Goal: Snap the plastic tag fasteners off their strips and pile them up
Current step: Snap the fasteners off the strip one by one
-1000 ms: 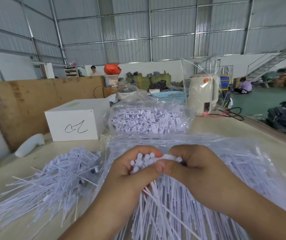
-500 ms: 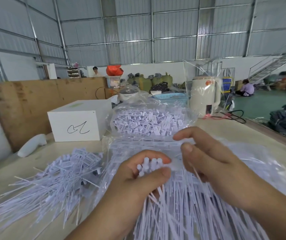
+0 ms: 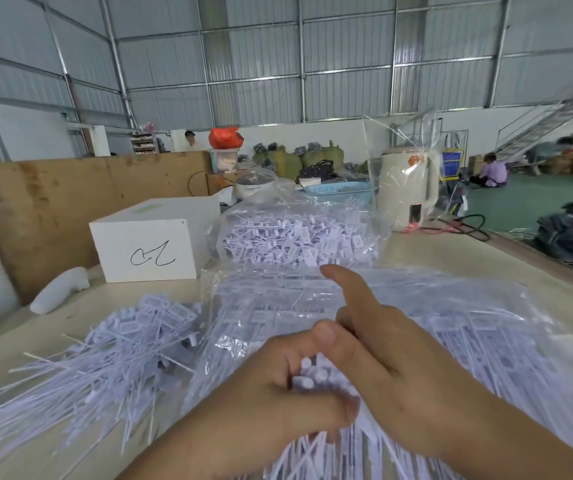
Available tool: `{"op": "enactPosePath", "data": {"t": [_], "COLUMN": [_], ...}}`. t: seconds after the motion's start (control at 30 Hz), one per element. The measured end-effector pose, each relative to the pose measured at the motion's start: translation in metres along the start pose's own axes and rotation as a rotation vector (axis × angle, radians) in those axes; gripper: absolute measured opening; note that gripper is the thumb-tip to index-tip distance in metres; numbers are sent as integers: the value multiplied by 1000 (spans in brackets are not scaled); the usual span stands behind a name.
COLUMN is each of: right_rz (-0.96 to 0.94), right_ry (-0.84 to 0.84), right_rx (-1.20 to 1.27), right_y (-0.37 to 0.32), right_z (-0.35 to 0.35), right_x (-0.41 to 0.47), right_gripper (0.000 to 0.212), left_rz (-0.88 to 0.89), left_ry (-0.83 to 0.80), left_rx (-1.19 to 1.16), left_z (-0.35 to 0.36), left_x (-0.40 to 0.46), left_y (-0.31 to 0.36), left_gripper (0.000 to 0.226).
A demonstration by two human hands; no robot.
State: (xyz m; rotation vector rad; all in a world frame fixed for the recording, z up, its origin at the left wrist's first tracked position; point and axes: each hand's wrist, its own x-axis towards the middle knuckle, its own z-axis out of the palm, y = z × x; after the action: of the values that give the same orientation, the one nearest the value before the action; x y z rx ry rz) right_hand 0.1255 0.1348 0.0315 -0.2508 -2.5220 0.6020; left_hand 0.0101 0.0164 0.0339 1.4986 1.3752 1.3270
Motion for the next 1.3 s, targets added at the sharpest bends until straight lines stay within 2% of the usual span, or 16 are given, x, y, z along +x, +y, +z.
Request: {"op": "enactPosePath", "data": {"t": [0.07,0.17,0.33,0.53,0.67,0.8,0.83,0.93,1.0,1.07,1.13,1.2,1.3], "right_rz": [29,40,55,57,71,77,82,118,154,136,82,20,-27], "right_ry": [-35,-92,-259,-330,-208,-28,42,345,480,406,171,-18,-98], "right_rx": [56,195,355,543,482,424,407,314,330,490,605,527,446], "right_y": [-2,3,17,23,21,10,6,4,9,12,10,10,15], "right_z": [-3,-15,-29,-39,-34,-25,-20,-13,-23,-35,-35,-25,-13], "right_x": [1,5,11,11,12,13,13,14,16,13,11,10,10], "right_gripper": [89,65,69,32,31,30,27,32,34,29,20,31,52], "left_rz": [20,24,66,141,135,158,161,157,143,123,110,121,117], "left_ry": [-8,35,150,332,375,496,532,664,685,641,550,421,294], "left_rx": [-2,-39,-67,-56,-37,-48,-69,-133,-173,-175,-144,-108,-90], "left_z": [-1,-5,-6,0,2,4,6,4,1,0,-1,-3,-12], "left_x": [-1,-1,-1,-1,-2,4,5,6,4,3,3,3,1], "left_y": [1,1,2,2,3,5,6,5,3,2,1,0,-2], "left_gripper": [14,20,11,15,20,22,28,25,31,33,30,22,24]}}
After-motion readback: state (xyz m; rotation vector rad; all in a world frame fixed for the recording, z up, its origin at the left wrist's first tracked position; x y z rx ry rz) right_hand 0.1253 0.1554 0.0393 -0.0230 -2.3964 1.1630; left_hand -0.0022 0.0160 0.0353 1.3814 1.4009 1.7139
